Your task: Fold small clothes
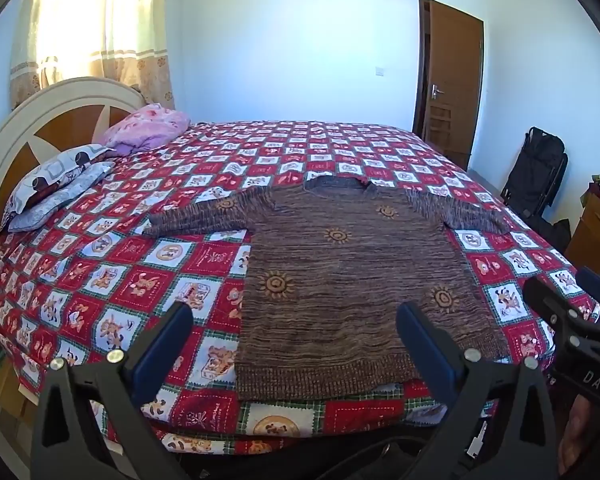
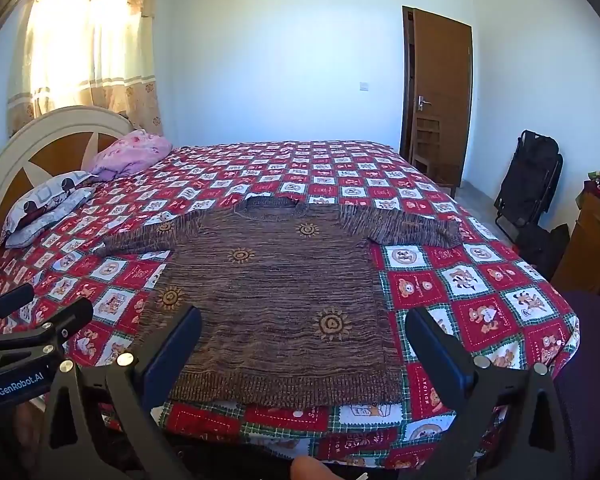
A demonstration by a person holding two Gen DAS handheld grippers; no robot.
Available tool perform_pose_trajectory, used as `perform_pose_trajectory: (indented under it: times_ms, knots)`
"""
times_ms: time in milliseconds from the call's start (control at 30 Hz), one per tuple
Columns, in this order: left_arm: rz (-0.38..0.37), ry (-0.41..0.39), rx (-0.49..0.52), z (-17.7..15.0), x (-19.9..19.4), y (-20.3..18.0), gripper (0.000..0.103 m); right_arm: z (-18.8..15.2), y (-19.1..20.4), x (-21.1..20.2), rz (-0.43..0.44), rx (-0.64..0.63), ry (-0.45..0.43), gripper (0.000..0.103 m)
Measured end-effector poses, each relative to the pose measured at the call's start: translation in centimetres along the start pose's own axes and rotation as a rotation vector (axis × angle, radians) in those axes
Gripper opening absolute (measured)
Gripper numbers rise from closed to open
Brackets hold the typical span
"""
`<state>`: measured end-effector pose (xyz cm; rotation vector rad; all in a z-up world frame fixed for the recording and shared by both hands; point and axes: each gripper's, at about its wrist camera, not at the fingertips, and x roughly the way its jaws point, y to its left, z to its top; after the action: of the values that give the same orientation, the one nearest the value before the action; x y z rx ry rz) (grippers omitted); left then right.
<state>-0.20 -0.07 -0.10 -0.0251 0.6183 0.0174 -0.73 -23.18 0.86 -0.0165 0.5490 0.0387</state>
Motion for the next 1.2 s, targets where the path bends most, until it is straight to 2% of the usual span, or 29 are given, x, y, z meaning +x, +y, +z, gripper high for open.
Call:
perform_pose_trajectory:
  times_ms: [1200]
  knots:
    - [0.005,-0.007,-0.006,0.62,-0.43,0.11,0.103,-0.39,-0.45,0.49,0.006,0.022,0.024,0.102]
